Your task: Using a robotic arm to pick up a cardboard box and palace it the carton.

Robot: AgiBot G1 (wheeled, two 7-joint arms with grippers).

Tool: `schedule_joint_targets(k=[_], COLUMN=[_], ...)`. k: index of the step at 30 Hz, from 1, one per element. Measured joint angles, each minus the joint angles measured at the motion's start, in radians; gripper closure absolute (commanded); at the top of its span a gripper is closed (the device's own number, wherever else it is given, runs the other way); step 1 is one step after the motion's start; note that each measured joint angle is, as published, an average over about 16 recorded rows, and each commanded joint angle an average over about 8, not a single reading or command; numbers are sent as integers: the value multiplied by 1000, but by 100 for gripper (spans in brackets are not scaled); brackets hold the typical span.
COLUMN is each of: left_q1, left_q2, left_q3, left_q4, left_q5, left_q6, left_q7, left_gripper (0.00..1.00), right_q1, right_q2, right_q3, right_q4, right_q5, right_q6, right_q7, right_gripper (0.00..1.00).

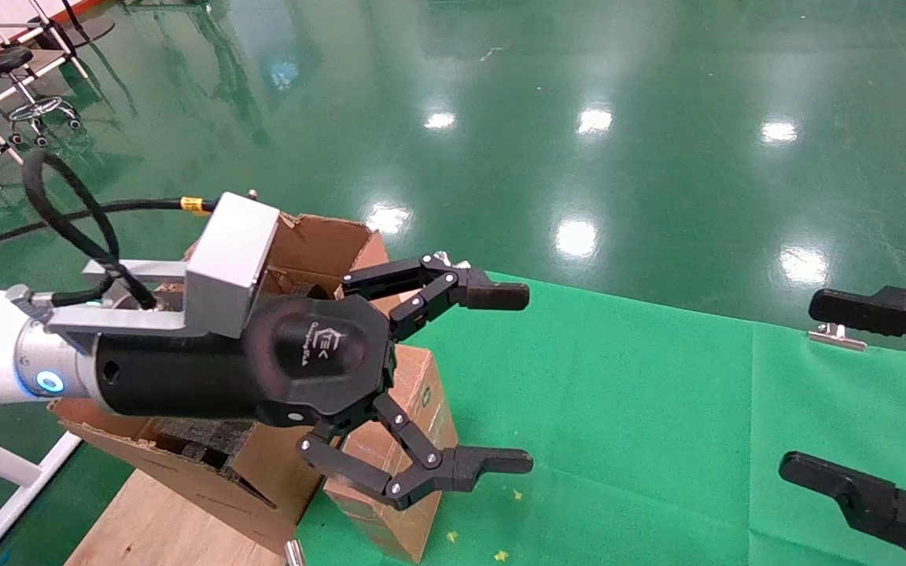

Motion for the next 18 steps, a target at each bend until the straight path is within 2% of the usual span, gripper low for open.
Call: schedule_joint_targets(k=[11, 12, 18], left_q1=[0, 0, 0], left_q2=[0, 0, 0], left_q3=[0, 0, 0], left_q4=[0, 0, 0], left_q5=[0, 0, 0], left_q6=[0, 0, 0], left_q7=[0, 0, 0], left_gripper=[0, 0, 0], right_q1=[0, 0, 0], right_q2=[0, 0, 0], right_q3=[0, 0, 0], right_q4=[0, 0, 0], right_q5=[0, 0, 0], right_q6=[0, 0, 0], right_q7=[0, 0, 0], right_gripper=[0, 5, 80])
